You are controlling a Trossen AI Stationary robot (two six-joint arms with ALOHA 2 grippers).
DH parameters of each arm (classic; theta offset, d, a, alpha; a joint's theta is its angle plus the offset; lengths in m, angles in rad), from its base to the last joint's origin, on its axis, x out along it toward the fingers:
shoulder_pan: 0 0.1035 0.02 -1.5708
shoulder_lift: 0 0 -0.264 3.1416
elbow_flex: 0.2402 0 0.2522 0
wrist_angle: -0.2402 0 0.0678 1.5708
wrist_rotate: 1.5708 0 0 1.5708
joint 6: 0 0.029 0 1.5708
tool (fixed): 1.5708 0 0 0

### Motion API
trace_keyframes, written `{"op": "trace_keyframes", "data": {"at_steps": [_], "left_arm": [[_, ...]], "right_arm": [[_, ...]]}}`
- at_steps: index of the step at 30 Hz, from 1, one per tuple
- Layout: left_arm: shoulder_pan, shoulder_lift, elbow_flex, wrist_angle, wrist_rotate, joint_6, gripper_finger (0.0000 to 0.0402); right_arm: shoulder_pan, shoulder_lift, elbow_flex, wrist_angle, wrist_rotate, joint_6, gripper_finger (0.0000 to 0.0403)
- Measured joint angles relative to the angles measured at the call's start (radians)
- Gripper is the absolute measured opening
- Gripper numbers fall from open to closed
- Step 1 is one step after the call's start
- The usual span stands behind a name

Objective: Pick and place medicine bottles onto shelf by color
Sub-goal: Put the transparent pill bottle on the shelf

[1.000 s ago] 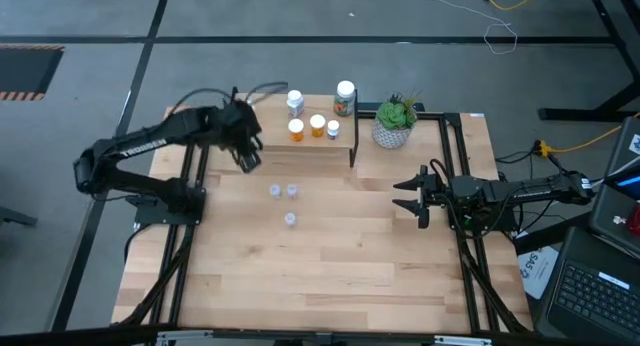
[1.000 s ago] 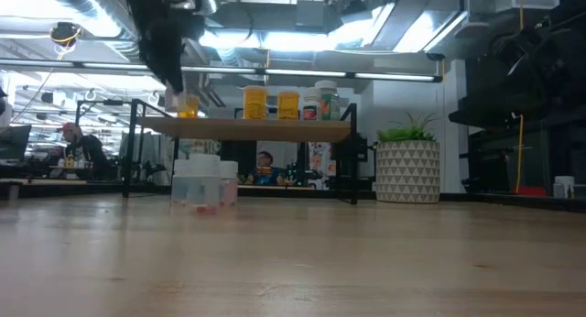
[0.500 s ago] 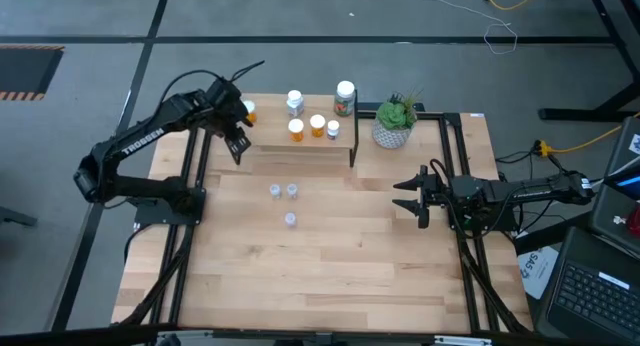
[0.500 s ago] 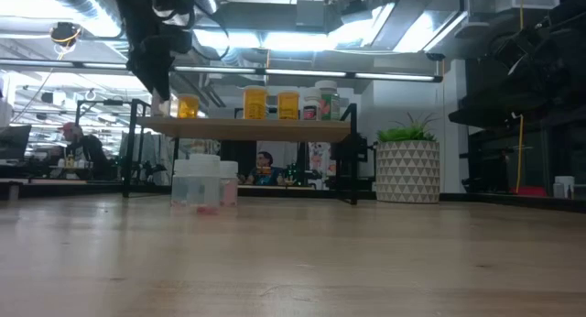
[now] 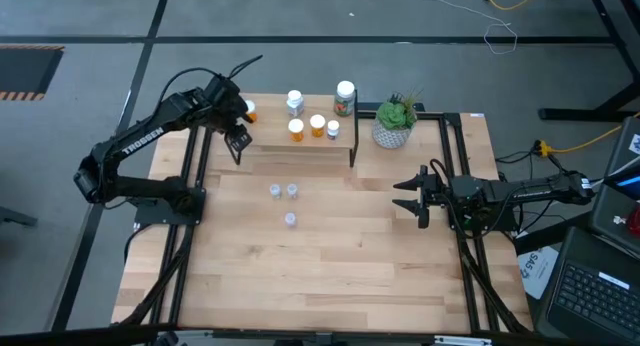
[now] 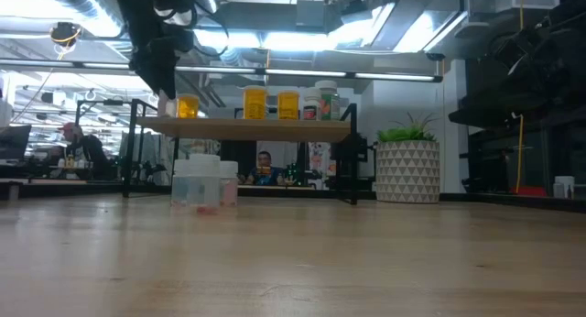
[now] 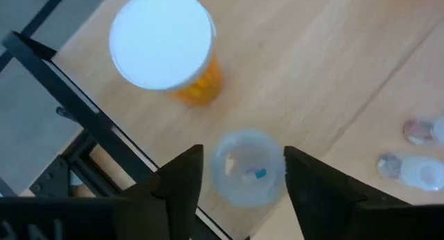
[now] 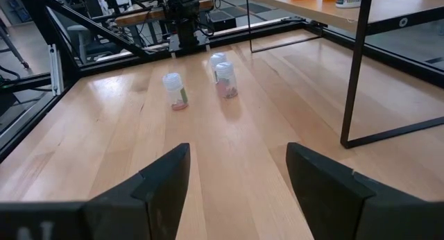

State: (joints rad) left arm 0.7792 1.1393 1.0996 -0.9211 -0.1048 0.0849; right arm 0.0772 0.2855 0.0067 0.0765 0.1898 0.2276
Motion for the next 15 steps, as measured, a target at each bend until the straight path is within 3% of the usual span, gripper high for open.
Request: {"op": "trace_keyframes", "data": {"at_steps": [5,10,15], "left_arm": [[0.000,0.000,0.000,0.005,-0.041,-0.001,0.0223],[0.000,0.000,0.005,0.115,-0.064,0.022,0.0242],[0.000,-0.001,0.095,0.062,-0.054,0.022,0.0245]], "right_arm": [[0.000,0.000,0.000,0.000,0.000,0.000,0.0241],[0.000,0.000,0.000,0.000,0.000,0.000,0.0241],[0.000,0.000,0.000,0.000,0.000,0.000,0.0241]]}}
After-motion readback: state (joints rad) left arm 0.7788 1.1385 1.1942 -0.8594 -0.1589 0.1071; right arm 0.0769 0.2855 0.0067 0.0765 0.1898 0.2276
